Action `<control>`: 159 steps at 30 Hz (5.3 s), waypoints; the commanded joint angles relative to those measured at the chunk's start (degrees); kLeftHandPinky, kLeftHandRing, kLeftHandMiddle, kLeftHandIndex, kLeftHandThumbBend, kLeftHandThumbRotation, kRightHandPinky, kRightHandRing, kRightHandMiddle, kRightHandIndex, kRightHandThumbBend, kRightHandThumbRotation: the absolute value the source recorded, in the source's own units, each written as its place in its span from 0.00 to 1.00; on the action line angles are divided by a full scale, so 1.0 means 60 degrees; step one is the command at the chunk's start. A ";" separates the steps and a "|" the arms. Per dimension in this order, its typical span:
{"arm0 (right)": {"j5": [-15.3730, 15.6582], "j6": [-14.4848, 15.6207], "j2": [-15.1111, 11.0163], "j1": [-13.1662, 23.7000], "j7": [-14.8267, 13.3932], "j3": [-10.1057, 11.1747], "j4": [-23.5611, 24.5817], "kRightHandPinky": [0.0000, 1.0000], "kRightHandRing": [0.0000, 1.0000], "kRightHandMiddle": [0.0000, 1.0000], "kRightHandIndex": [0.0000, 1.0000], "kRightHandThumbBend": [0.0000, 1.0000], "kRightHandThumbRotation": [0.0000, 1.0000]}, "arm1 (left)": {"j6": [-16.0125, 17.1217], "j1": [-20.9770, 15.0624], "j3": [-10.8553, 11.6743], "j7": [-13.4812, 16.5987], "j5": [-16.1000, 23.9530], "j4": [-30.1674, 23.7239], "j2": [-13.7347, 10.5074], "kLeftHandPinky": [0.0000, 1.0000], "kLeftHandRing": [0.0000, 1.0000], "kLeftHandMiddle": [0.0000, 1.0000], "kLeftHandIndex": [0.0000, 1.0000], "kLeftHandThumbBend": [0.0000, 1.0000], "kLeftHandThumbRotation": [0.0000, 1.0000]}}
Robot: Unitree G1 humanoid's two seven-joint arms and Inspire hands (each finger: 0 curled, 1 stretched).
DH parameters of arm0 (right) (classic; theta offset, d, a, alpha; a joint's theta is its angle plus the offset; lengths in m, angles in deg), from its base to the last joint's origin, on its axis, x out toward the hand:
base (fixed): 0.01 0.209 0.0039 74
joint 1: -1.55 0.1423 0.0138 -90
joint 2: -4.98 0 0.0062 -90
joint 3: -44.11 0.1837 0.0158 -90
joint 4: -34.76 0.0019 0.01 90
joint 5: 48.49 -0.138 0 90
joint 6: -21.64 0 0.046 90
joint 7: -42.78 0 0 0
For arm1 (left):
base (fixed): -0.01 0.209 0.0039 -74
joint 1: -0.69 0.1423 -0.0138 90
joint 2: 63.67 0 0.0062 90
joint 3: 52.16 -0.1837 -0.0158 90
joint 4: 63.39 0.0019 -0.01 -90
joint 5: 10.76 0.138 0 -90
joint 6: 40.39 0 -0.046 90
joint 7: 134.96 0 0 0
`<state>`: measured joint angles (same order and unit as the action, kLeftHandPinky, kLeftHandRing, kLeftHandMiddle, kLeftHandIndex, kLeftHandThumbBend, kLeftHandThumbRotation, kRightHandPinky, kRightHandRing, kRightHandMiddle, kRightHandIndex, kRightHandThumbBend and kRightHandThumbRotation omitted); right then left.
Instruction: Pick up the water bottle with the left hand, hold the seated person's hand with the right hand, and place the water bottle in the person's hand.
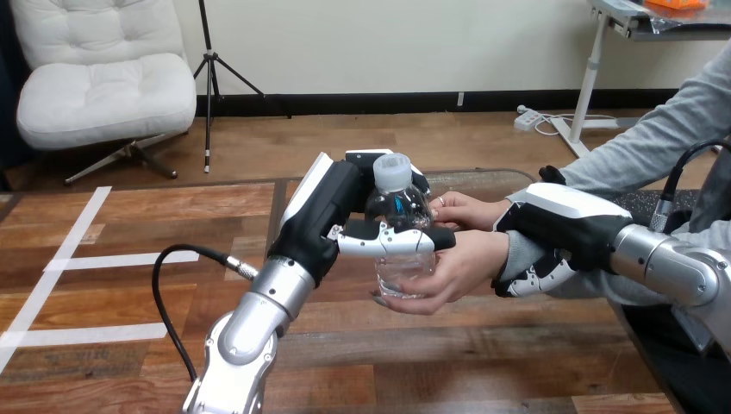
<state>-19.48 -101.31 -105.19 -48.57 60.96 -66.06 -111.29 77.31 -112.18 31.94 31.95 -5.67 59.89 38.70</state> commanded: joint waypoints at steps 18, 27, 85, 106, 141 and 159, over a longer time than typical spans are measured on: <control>-0.0542 -0.0233 -0.0006 0.0558 -0.0146 0.0551 0.0683 0.23 0.27 0.34 0.38 0.48 0.00 | 0.0297 -0.1390 0.0189 0.0539 0.0108 0.0877 -0.0136 0.35 0.38 0.40 0.39 0.78 0.00; -0.0539 -0.0264 -0.0001 0.0550 -0.0185 0.0553 0.0647 0.22 0.27 0.34 0.38 0.48 0.00 | 0.0220 -0.1503 0.0206 0.0585 0.0057 0.1125 -0.0074 0.34 0.37 0.40 0.39 0.78 0.00; -0.0542 -0.0292 -0.0069 0.0564 -0.0136 0.0558 0.0668 0.23 0.28 0.34 0.38 0.48 0.00 | 0.0214 -0.1396 0.0130 0.0409 -0.0138 0.1309 0.0141 0.33 0.36 0.39 0.39 0.80 0.00; -0.0496 -0.0295 -0.0021 0.0599 -0.0191 0.0528 0.0573 0.23 0.27 0.34 0.38 0.48 0.00 | -0.0627 -0.1229 0.0210 -0.0524 -0.0846 0.0757 0.0102 0.36 0.41 0.44 0.43 0.82 0.00; -0.0469 -0.0272 -0.0022 0.0572 -0.0141 0.0575 0.0601 0.22 0.27 0.33 0.38 0.48 0.00 | -0.0021 -0.1671 0.0242 -0.1350 -0.0347 0.2061 -0.0351 0.94 0.97 0.99 0.97 1.00 0.92; -0.0468 -0.0223 -0.0012 0.0564 -0.0119 0.0570 0.0586 0.23 0.27 0.34 0.38 0.49 0.00 | -0.0094 -0.1542 0.0511 -0.1552 -0.0904 0.2003 -0.0125 1.00 1.00 1.00 1.00 1.00 1.00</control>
<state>-19.48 -101.33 -105.41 -49.01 60.99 -65.39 -111.28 75.35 -117.64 33.53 23.09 -9.18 72.90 37.68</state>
